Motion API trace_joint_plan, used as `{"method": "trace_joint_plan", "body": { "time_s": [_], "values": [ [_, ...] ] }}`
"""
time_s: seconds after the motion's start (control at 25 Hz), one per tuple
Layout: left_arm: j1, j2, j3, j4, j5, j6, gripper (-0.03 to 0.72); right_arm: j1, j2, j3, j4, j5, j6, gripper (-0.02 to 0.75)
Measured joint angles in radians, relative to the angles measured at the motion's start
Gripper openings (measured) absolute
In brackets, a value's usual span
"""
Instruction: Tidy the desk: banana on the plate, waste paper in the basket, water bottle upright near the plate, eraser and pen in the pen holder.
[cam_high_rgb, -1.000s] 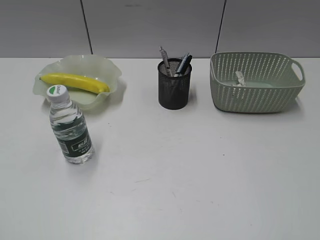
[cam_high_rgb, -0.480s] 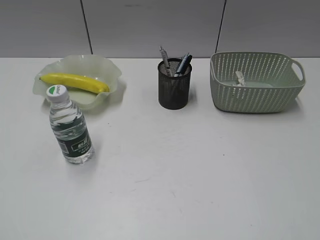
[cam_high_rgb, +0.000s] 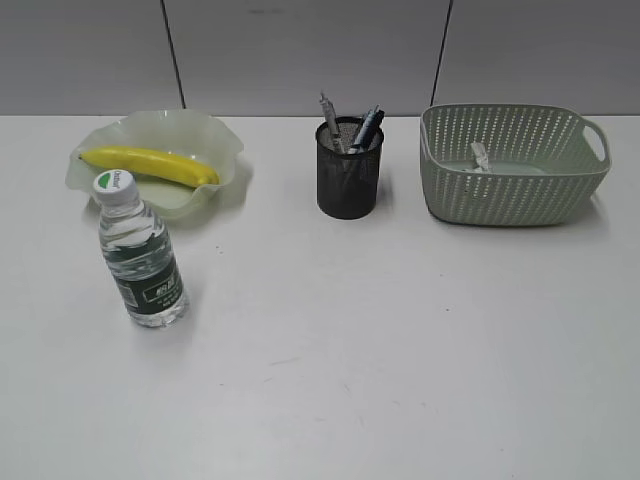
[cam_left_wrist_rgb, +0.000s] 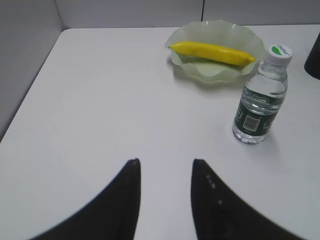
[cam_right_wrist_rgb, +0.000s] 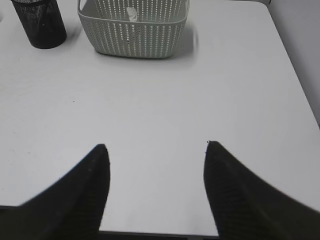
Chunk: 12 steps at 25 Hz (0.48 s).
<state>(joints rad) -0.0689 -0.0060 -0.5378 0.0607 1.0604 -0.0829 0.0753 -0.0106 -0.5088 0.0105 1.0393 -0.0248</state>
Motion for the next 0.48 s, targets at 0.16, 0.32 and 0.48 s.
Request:
{"method": "trace_joint_plan", "body": {
  "time_s": [0.16,0.32,0.48],
  "values": [
    [0.0,0.0,0.0,0.0,0.0,0.0,0.256,0.0,0.0,0.0,0.0,0.0,0.0,0.475],
    [0.0,0.0,0.0,0.0,0.0,0.0,0.256,0.0,0.0,0.0,0.0,0.0,0.001,0.475],
    [0.0,0.0,0.0,0.0,0.0,0.0,0.256,0.0,0.0,0.0,0.0,0.0,0.001,0.475]
  ]
}}
